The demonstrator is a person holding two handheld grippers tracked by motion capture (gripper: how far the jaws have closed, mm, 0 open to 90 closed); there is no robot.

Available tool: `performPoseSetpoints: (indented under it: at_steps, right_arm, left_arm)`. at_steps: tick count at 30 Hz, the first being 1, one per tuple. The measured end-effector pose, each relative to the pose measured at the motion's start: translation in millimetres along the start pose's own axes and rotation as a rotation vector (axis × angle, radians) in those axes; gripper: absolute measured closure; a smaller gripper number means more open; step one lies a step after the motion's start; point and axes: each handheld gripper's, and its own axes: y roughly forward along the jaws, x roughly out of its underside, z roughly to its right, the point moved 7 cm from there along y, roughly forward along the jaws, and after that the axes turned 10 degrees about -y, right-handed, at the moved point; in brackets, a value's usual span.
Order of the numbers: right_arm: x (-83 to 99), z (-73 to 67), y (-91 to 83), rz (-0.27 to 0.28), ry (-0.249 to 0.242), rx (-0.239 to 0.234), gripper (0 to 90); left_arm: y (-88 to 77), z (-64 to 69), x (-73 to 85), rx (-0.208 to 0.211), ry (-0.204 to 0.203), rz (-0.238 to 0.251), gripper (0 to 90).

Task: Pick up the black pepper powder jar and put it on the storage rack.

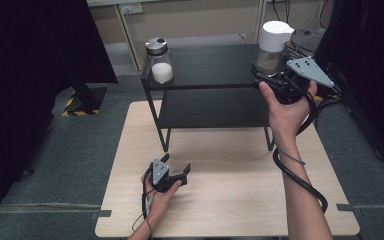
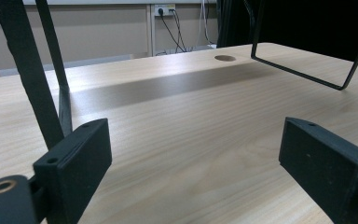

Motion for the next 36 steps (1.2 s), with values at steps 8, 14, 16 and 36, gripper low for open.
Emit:
performPoseSetpoints:
  at_steps: [8,14,16,36]
  right_arm:
    - [4.3,-2.2,-9.4,0.004,-0.001,-0.018,9.0]
    - [11.4,-2.9,-16.6,0.005,0.001,-0.030,8.8]
    - [14.4,-2.7,-19.3,0.007,0.008,-0.035,8.5]
    - [36.2,-4.7,-39.4,0.002,0.027,-0.075,8.1]
  left_arm:
    - [-0.3,-0.1,0.1,0.000,-0.001,0.001,8.5]
    - [-0.1,0.2,0.1,0.000,0.001,0.001,8.5]
    - [-0.2,0.2,0.2,0.000,0.001,0.001,8.6]
    - [-0.3,0.9,0.6,-0.001,0.004,0.004,8.6]
